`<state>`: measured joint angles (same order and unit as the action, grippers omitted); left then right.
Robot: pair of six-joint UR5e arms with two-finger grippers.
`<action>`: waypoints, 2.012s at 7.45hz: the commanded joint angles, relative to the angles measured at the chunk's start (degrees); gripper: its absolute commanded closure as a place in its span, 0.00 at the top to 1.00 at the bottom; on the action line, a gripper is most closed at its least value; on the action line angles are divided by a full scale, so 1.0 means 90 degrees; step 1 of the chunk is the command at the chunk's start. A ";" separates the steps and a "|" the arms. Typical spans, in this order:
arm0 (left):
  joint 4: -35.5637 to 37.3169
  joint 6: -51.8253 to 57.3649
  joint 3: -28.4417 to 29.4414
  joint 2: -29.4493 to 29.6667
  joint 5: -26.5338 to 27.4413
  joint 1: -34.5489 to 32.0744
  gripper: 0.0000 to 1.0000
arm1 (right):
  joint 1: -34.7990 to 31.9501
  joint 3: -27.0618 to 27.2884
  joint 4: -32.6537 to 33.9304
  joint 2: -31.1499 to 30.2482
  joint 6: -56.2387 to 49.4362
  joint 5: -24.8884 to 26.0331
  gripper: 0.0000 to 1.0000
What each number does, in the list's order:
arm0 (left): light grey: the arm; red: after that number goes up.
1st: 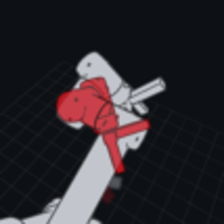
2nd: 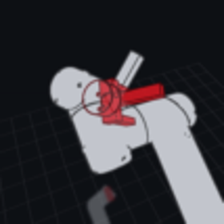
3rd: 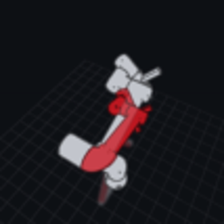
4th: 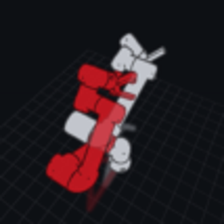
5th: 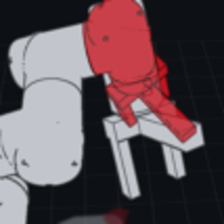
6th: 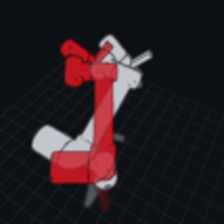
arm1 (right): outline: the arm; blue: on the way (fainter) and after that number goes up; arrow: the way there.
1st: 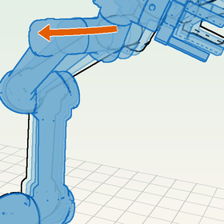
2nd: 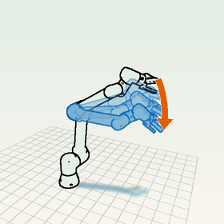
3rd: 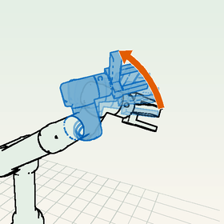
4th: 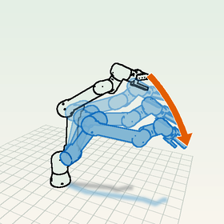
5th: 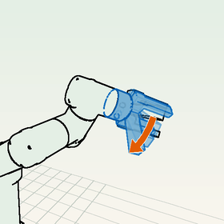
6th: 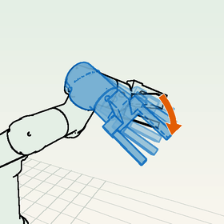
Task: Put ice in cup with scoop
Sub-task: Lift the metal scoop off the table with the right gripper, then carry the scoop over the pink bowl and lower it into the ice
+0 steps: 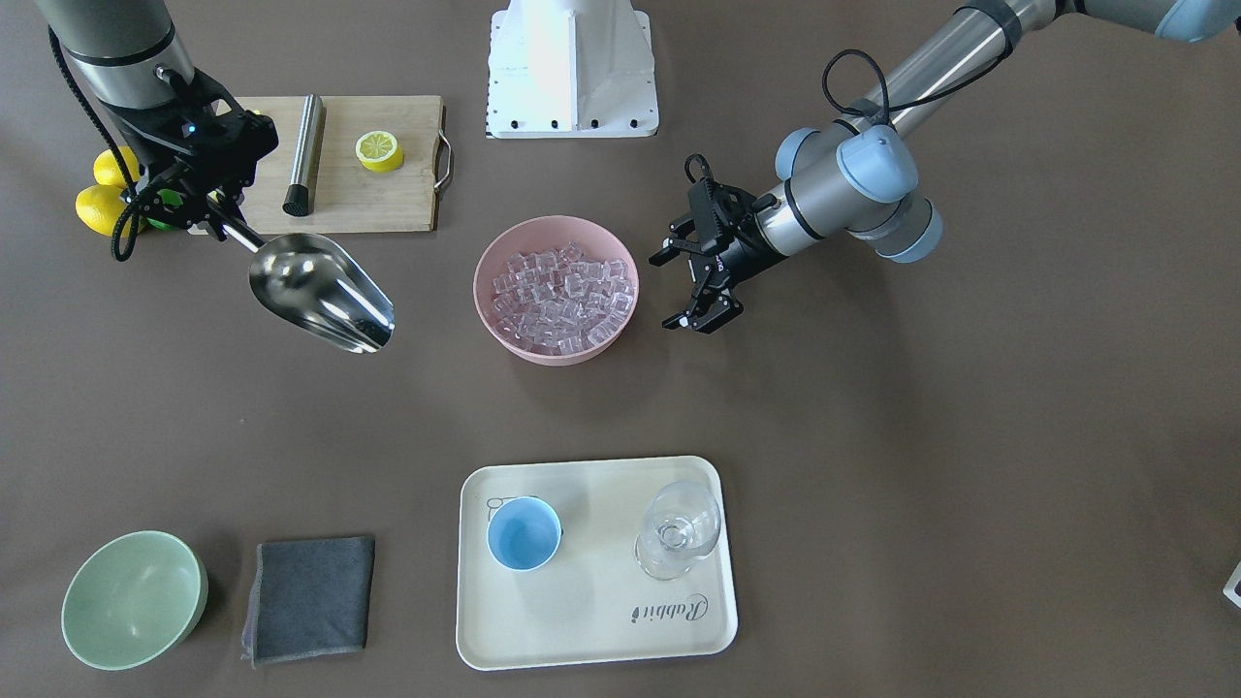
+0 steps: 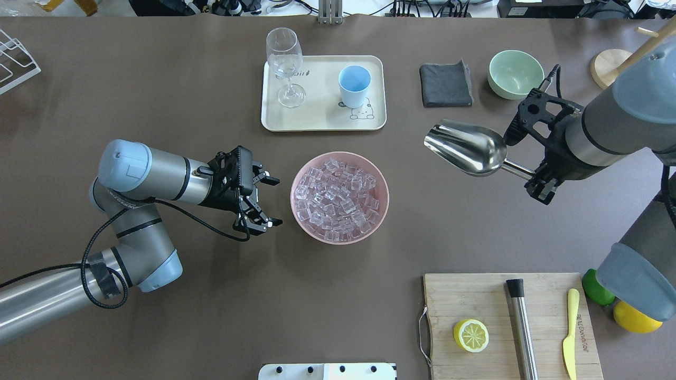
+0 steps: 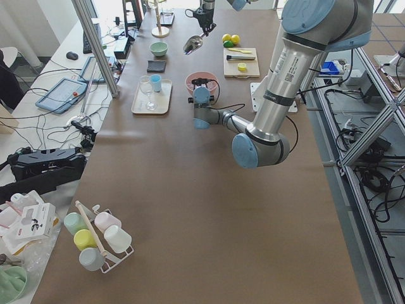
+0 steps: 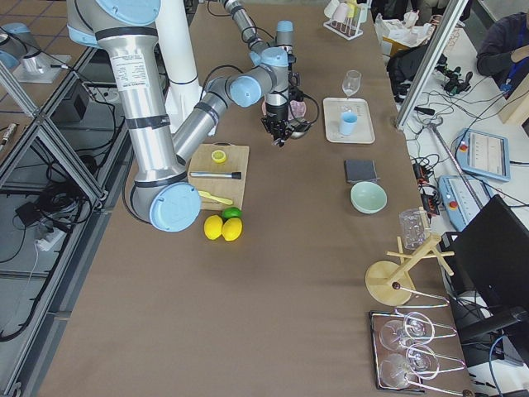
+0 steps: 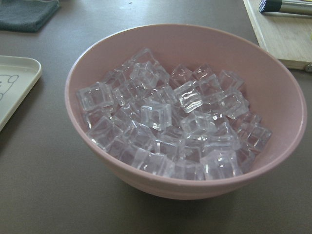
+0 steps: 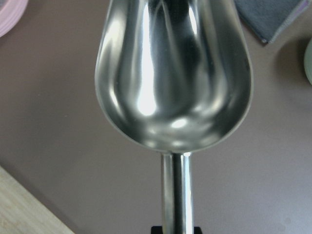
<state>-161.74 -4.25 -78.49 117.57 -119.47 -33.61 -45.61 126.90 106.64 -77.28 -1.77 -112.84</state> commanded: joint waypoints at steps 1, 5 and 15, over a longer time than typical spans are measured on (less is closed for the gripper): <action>-0.0278 0.0013 0.0010 0.0004 0.0370 0.0217 0.97 | -0.0059 -0.0366 0.1039 0.0663 -0.2122 -0.0461 0.00; -0.0466 0.0052 0.0079 -0.0133 0.0364 0.0190 0.97 | 0.0125 -0.0629 0.3648 0.2414 -0.2440 -0.0333 0.00; -0.0788 -0.0026 0.0497 0.0013 0.0452 0.0072 0.97 | 0.0917 -0.3071 0.5367 0.4699 -0.2528 0.0672 0.00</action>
<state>-168.96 -4.45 -75.38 117.00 -115.41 -32.91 -37.43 104.25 154.97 -37.38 -24.51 -107.29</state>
